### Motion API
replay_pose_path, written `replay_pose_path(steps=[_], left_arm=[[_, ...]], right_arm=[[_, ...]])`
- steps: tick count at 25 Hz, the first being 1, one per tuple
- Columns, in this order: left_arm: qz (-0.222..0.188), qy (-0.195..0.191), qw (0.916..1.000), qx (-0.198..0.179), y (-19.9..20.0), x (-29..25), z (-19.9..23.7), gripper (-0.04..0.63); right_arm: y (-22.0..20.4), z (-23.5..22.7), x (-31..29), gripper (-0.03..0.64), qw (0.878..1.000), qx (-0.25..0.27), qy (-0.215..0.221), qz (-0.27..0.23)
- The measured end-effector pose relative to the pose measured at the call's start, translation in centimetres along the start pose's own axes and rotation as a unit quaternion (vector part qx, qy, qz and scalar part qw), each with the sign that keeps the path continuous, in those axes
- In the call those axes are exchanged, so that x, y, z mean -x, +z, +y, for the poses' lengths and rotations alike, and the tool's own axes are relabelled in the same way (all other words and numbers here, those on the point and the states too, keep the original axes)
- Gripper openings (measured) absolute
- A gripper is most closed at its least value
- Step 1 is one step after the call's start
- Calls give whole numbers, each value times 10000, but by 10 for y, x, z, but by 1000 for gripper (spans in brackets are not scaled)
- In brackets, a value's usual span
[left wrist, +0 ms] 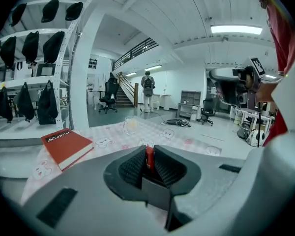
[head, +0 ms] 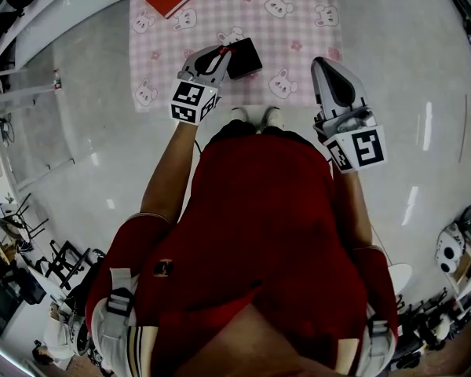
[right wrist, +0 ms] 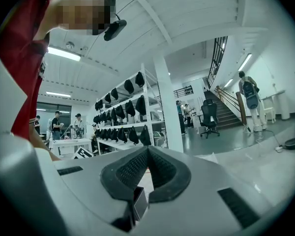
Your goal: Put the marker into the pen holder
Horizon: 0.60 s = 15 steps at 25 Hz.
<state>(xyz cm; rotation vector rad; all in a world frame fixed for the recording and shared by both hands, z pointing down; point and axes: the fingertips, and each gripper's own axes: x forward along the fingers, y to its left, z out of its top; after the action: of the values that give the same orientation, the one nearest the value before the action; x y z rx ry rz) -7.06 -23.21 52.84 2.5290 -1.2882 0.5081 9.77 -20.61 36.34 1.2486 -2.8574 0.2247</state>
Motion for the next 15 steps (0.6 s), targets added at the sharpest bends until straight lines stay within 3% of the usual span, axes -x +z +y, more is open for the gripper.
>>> replay_pose_path(steps=[15], left_arm=[[212, -270, 9993, -147, -20, -13, 9, 58]], right_arm=[[-12, 5, -14, -2, 9997, -17, -122, 225]])
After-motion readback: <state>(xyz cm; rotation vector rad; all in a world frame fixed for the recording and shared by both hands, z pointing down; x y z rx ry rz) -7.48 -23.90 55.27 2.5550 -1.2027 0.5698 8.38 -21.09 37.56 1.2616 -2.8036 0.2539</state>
